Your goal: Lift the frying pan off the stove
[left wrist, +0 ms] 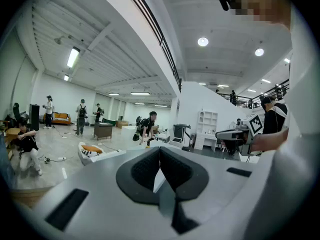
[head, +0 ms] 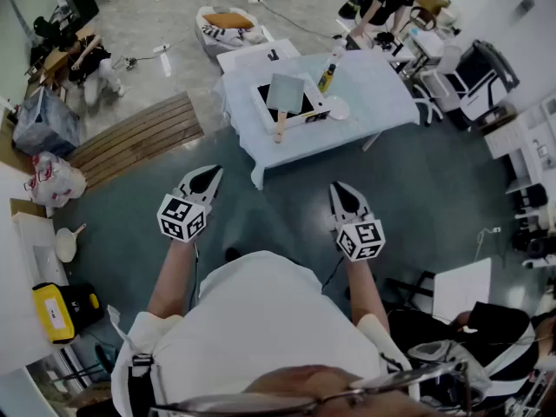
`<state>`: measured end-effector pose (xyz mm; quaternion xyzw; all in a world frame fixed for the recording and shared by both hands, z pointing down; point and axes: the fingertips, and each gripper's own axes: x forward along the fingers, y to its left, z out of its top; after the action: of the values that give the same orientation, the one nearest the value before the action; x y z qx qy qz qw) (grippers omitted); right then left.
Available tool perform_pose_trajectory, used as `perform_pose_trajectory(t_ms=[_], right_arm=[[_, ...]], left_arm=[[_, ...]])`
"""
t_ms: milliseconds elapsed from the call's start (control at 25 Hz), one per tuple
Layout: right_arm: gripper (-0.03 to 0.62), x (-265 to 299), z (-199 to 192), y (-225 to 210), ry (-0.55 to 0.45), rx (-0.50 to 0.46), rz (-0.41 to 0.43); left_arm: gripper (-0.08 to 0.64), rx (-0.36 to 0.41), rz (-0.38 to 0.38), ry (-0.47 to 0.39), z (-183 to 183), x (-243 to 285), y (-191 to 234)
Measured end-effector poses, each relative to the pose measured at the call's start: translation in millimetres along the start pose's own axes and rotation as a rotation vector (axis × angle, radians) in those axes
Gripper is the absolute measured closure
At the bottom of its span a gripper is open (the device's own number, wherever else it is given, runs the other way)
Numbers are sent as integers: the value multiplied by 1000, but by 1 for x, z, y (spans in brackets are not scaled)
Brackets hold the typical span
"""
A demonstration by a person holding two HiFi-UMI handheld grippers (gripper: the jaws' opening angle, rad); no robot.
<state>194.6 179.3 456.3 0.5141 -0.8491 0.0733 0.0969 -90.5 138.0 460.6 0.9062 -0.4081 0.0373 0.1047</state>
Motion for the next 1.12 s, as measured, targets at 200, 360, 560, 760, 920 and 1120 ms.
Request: perform_pose_trajectory(t_ms=[200,360,560,760,920,1120], right_arm=[[555,1,0,4,-2,2,-5],[555,3,2,5,-3,-1,-13],[555,6,4,9,-3,2,-23],[555,10,3,16,5,10,-43],[555,13,1,26,7,18,-68],[555,15,-2,42,7,24,-90]], left_arm=[[529,1,-1,0,1,-3,4],[529,4,-6,4,0,-3,6],[529,6,-22,11,-2,-2,10],[529,8,-46,18,-5,-3,17],[529,10,-72,17,-5,-6,25],[529,21,-101,24,-9,-11,34]])
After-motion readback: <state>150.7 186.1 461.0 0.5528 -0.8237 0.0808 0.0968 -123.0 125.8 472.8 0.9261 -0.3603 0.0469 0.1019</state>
